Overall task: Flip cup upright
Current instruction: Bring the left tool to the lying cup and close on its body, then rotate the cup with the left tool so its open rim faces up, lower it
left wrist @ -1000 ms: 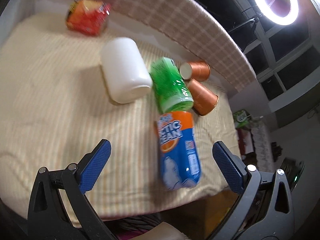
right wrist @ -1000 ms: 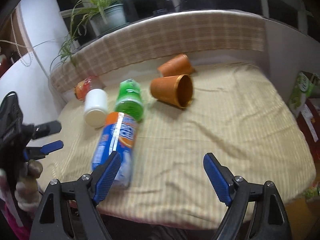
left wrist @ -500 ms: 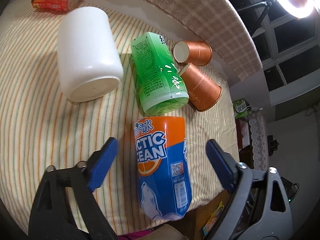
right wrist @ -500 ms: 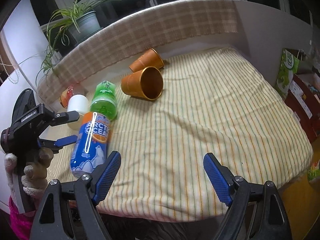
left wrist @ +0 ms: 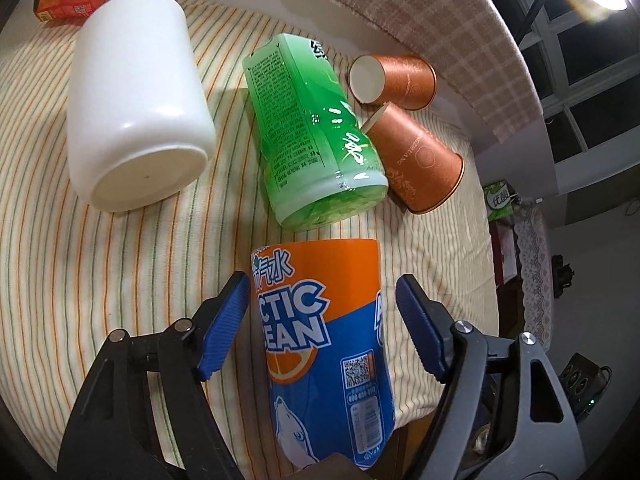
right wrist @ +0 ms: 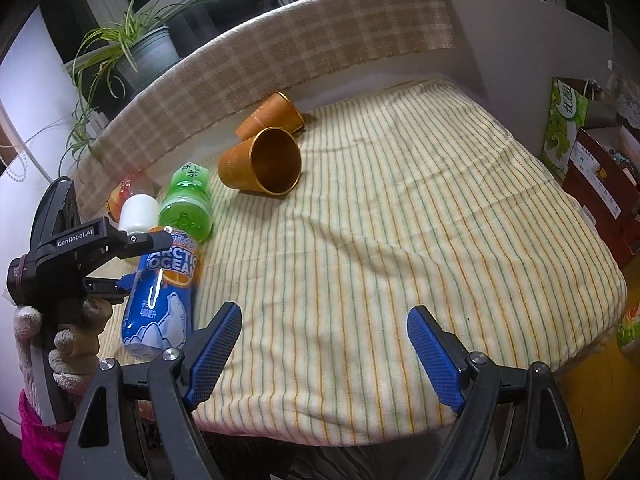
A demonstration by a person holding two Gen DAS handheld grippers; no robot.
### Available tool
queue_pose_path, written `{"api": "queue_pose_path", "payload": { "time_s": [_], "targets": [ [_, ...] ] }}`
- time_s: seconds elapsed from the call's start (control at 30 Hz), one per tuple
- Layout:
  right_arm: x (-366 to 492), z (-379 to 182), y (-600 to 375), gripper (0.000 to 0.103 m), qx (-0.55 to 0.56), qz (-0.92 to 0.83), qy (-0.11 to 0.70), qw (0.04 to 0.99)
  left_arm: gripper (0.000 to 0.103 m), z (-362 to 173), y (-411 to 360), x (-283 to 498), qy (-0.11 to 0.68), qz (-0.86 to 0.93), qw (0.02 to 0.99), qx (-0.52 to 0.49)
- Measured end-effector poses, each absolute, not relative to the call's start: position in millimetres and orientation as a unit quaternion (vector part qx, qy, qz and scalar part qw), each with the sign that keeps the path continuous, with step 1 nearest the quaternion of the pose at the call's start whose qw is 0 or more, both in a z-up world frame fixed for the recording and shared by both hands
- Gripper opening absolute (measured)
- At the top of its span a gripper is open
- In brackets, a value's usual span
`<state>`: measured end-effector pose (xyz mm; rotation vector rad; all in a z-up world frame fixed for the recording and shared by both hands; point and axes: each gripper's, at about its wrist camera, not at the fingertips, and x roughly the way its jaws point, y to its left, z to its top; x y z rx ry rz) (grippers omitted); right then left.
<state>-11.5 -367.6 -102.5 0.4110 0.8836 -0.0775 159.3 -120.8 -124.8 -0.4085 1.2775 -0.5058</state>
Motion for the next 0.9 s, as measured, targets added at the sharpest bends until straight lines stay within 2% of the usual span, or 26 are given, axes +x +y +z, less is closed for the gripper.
{"api": "queue_pose_path", "payload": {
  "time_s": [0.17, 0.47, 0.9],
  "targets": [
    [-12.0, -103.7, -371.3, 0.087, 0.203, -0.04, 0.425, 0.881, 0.066, -130.8, -124.3, 162.2, 0.594, -0.228, 0.75, -0.183],
    [-12.3, -101.3, -371.1, 0.087, 0.203, -0.041, 0.422, 0.883, 0.065, -115.8, -126.3, 152.0, 0.57, -0.233, 0.771, -0.163],
    [-10.4, -99.5, -361.8, 0.087, 0.195, -0.03, 0.424, 0.884, 0.064, -69.5, -126.7, 121.3, 0.484, -0.23, 0.839, -0.096]
  ]
}}
